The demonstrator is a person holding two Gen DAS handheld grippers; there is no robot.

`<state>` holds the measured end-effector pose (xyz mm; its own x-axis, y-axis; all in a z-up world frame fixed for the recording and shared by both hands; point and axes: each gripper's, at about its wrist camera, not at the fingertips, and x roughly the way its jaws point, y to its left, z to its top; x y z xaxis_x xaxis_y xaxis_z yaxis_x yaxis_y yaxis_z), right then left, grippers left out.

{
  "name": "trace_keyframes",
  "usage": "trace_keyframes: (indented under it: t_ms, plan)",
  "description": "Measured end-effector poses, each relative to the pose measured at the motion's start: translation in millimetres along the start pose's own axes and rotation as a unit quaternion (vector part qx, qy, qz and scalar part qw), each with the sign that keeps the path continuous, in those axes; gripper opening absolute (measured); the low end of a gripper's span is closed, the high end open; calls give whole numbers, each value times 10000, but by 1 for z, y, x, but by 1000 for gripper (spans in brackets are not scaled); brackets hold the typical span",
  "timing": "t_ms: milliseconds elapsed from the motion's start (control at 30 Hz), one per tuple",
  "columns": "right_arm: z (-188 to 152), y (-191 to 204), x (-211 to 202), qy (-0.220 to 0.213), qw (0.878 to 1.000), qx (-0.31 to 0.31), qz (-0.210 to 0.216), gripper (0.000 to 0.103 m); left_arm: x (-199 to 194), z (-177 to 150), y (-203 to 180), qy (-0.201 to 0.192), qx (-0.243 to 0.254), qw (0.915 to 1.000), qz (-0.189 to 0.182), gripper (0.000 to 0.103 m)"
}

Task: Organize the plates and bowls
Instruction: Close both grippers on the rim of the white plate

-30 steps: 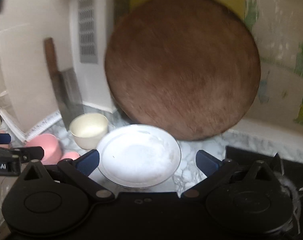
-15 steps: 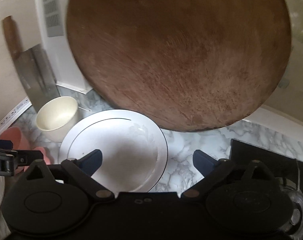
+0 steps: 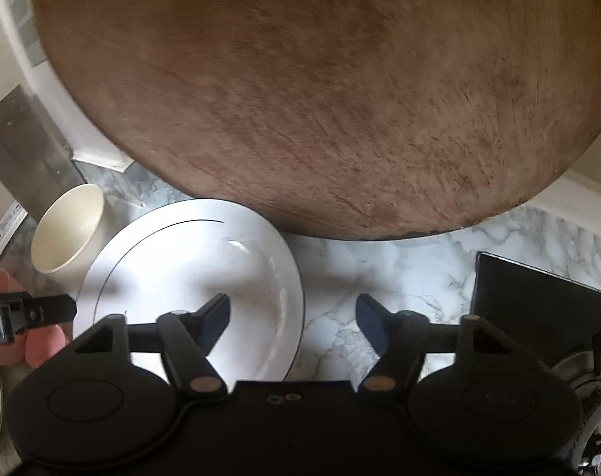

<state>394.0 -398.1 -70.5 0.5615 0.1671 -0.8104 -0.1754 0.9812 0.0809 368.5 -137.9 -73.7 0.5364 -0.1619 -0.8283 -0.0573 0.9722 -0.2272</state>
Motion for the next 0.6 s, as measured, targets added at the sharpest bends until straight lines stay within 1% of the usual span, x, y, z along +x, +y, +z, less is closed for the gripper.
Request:
trace_keyframes:
  t_ms: [67,100,133,167,200,267,300,400,500,567,600]
  plan:
    - [3,-5,5,98,9999,101,89,59,4,0,-2,37,-45,10000,-5,90]
    - [5,-7,7,150,9996,162,154,51,5,0,-2,44,-63,10000,-11,87]
    - [6,-9,10,198,9994,219,205,48,7,0,-2,61,-74,9999,-33,78]
    - [7,-11,13,246,9990,281,253,48,10,0,-2,112,-78,9999,-50,69]
    - [8,-13,15,265,9988,308,281,46,12,0,-2,151,-83,9998,-52,66]
    - [10,-15,18,311,9983,352,348,40,15,0,0,165,-117,9998,-21,65]
    - [10,-16,20,347,9979,376,391,34,16,0,1,176,-151,9997,-23,65]
    - [10,-18,25,415,9974,388,453,32,21,1,7,247,-286,9993,-46,62]
    - [11,-19,29,487,9968,391,494,26,25,2,9,256,-321,9991,76,60]
    - [12,-19,31,517,9966,389,515,23,28,3,10,282,-362,9989,25,51]
    - [12,-19,32,530,9965,391,515,23,29,4,11,299,-386,9988,-7,49]
